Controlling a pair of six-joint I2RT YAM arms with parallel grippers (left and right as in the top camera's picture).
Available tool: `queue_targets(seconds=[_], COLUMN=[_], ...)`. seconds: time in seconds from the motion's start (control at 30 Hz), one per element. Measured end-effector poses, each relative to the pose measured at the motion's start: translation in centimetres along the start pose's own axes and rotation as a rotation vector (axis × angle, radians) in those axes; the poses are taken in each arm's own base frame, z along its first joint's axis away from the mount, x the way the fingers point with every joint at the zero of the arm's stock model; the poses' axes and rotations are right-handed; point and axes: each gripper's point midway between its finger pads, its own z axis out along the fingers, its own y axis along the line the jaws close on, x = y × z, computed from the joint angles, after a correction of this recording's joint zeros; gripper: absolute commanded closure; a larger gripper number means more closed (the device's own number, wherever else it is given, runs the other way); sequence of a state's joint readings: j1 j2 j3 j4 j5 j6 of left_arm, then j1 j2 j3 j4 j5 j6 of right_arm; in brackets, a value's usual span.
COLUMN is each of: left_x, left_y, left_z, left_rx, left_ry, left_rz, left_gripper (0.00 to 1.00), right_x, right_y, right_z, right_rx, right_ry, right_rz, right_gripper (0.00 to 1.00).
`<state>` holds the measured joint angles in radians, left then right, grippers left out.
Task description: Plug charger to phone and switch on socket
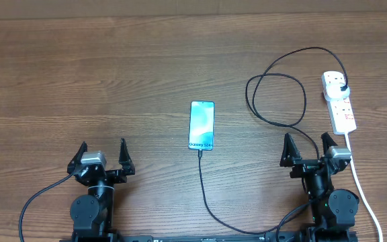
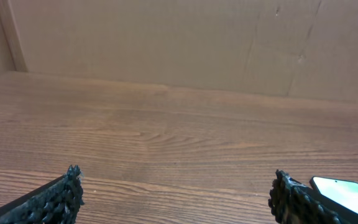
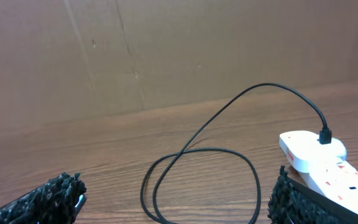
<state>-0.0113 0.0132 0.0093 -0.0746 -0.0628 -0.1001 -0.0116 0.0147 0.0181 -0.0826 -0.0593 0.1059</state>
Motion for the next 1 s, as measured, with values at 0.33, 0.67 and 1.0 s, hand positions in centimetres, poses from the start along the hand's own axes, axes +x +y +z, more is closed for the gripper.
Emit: queue_targets(seconds=[0.33, 0.67, 1.0], left_x=[0.00, 0.00, 0.00], left_y=[0.00, 0.00, 0.00], left_z=[0.00, 0.00, 0.00], left_rx=[0.000, 0.000, 0.000], left_ry=[0.000, 0.000, 0.000], left_rz=[0.000, 0.000, 0.000], left_gripper=[0.00, 0.00, 0.00], right_x=[0.00, 0.00, 0.00], right_y=[-0.01, -0.01, -0.01], right_z=[0.00, 0.00, 0.00], right_rx=[0.000, 0.001, 0.000], right_ry=[0.000, 0.000, 0.000], right_rz=[-0.077, -0.085, -0.088], right_gripper=[0.00, 0.00, 0.00])
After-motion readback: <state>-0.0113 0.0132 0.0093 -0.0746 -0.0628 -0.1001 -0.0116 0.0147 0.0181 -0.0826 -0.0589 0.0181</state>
